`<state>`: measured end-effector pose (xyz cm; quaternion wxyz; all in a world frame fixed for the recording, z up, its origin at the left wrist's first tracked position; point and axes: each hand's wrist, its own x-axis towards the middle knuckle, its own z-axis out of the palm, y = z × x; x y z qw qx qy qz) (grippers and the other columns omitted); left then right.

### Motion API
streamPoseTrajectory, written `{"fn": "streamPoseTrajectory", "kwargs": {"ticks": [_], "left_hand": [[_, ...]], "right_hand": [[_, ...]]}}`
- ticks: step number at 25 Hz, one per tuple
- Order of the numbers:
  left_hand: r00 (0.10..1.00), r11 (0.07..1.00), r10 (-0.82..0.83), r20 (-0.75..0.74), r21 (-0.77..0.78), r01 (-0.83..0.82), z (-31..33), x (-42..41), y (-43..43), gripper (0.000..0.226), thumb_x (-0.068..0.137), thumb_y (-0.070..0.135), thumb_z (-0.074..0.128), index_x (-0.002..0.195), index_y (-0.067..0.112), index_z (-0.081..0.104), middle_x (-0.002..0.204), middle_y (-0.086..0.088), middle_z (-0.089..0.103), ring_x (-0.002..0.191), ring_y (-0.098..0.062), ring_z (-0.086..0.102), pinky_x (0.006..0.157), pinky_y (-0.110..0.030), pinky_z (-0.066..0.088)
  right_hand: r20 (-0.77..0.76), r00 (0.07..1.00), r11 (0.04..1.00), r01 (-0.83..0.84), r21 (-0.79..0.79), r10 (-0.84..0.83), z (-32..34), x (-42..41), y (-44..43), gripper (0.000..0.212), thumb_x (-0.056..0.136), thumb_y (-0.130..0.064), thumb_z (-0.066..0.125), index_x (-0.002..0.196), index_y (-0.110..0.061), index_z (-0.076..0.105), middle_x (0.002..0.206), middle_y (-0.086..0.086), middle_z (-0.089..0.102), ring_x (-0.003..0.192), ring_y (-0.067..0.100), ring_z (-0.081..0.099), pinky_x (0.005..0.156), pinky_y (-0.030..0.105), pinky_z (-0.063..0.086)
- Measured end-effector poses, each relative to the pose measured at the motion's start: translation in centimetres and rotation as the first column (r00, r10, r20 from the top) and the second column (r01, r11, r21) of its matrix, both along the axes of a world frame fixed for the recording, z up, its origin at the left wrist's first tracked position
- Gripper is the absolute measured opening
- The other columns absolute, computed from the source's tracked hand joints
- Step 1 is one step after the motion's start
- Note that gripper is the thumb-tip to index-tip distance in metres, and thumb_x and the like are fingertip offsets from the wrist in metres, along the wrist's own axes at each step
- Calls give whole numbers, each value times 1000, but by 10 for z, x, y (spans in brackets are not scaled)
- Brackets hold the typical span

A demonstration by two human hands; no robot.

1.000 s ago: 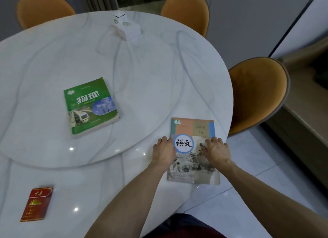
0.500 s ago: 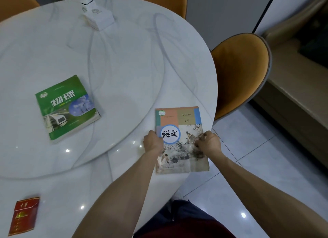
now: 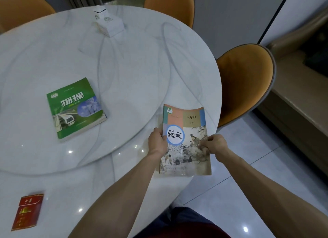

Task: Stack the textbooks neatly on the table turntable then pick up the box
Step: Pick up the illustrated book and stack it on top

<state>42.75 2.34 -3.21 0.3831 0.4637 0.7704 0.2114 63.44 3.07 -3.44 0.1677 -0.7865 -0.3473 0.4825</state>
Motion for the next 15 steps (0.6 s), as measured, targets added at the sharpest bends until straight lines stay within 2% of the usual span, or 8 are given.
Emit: {"fn": "streamPoseTrajectory", "kwargs": {"ticks": [5, 11, 15], "left_hand": [[993, 991, 98, 67, 79, -104, 21, -30, 14, 13, 93, 8, 49, 105, 4, 53, 106, -11, 62, 88, -21, 55, 78, -32, 46], [951, 944, 277, 134, 144, -295, 47, -92, 23, 13, 93, 10, 50, 104, 3, 53, 101, -9, 58, 82, -21, 51, 72, -28, 41], [919, 905, 366, 145, 175, -388, 61, -142, 28, 14, 93, 8, 52, 104, 0, 55, 105, -16, 63, 90, -29, 56, 77, -33, 44]], "right_hand": [[-85, 996, 992, -24, 123, 35, 29, -23, 29, 20, 72, -12, 76, 63, -11, 57, 68, 8, 60, 63, 22, 55, 53, 29, 46], [-164, 973, 971, -125, 203, 160, 60, -86, 66, 21, 74, -13, 73, 62, -11, 57, 64, 4, 56, 60, 19, 51, 57, 30, 47], [-207, 945, 946, -198, 256, 253, 76, -140, 88, 18, 82, -14, 69, 69, -7, 57, 73, 10, 59, 65, 22, 54, 54, 27, 48]]}}
